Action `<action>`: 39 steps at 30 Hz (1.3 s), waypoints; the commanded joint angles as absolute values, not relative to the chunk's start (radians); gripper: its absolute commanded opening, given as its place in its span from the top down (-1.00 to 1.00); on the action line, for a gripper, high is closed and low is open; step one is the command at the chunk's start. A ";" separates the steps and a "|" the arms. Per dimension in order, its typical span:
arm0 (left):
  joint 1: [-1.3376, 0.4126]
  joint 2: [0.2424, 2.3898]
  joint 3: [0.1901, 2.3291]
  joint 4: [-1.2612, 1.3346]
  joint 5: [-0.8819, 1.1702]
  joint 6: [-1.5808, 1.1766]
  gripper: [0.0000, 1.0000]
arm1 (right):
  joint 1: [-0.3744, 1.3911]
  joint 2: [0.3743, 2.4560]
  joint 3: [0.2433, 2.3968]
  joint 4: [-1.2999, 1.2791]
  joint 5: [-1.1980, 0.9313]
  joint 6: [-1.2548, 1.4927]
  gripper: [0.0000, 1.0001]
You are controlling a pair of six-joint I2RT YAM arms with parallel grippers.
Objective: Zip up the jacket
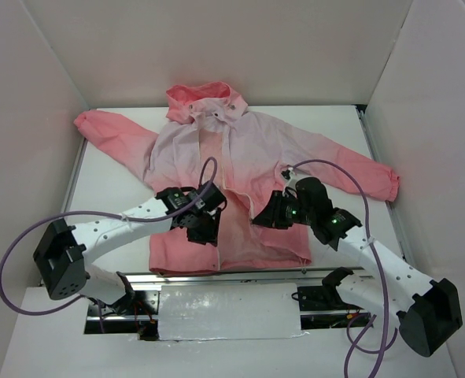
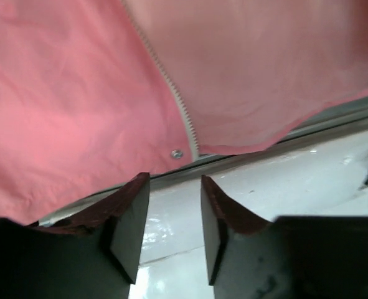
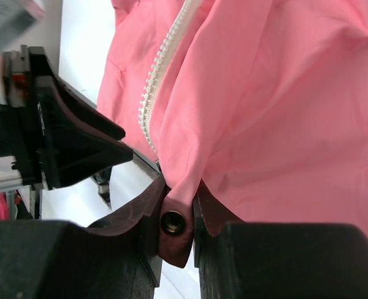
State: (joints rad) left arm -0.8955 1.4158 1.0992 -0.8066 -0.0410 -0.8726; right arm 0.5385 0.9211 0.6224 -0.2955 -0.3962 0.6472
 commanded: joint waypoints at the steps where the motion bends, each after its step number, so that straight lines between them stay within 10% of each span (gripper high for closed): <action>1: -0.914 1.466 1.126 -0.928 -0.091 -0.922 -0.03 | 0.535 0.922 0.684 -0.350 -0.364 0.620 1.00; 39: -0.963 1.723 0.962 -0.687 0.005 -1.066 -0.06 | 0.534 0.985 0.699 -0.330 -0.439 0.584 1.00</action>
